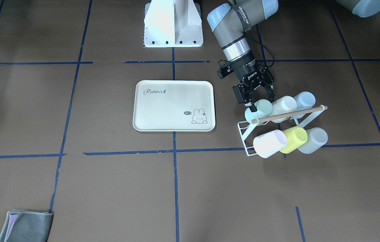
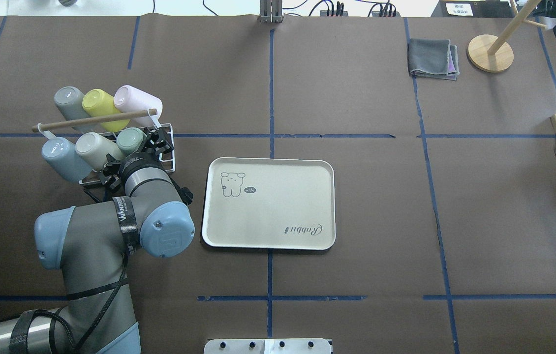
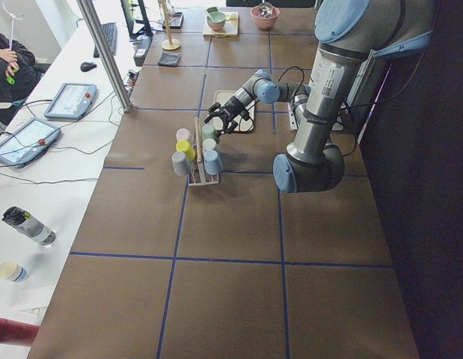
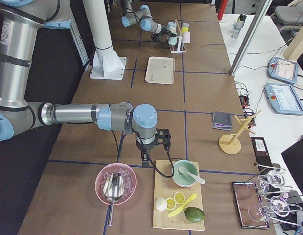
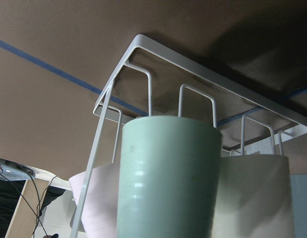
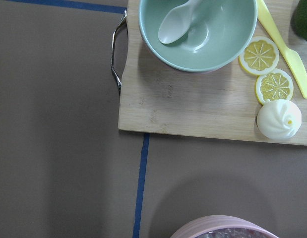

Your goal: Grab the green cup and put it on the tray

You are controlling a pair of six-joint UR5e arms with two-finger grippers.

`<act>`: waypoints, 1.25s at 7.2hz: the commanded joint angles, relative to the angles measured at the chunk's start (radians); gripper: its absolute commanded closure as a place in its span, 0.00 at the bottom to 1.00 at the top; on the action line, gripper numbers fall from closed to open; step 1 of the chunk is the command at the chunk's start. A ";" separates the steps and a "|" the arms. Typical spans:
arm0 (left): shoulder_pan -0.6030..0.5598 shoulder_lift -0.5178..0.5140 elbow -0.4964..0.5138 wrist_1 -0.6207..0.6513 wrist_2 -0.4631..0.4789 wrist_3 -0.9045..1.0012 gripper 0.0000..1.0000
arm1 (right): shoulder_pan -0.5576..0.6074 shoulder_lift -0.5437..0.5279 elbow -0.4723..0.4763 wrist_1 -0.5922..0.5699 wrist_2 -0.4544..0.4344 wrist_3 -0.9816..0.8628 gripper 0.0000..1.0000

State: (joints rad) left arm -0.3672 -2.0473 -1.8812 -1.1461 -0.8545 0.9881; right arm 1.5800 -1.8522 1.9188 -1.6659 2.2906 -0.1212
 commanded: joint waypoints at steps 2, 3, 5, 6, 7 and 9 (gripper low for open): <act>0.014 -0.008 0.063 -0.003 0.000 -0.071 0.00 | 0.000 -0.001 0.000 0.000 0.000 0.000 0.00; 0.016 -0.011 0.088 -0.017 0.000 -0.095 0.00 | 0.000 -0.002 0.000 0.000 0.001 0.000 0.00; 0.016 -0.016 0.163 -0.105 0.015 -0.097 0.00 | 0.000 -0.002 0.000 0.000 0.001 0.000 0.00; 0.016 -0.017 0.171 -0.119 0.021 -0.098 0.00 | 0.000 -0.002 0.000 0.000 0.001 0.000 0.00; 0.016 -0.022 0.171 -0.118 0.022 -0.098 0.00 | 0.000 -0.002 0.000 0.000 0.001 0.000 0.00; 0.016 -0.022 0.171 -0.118 0.023 -0.098 0.04 | 0.000 -0.002 0.000 0.000 0.000 -0.002 0.00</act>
State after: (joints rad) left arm -0.3513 -2.0685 -1.7113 -1.2629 -0.8330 0.8898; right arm 1.5800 -1.8546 1.9190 -1.6659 2.2908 -0.1222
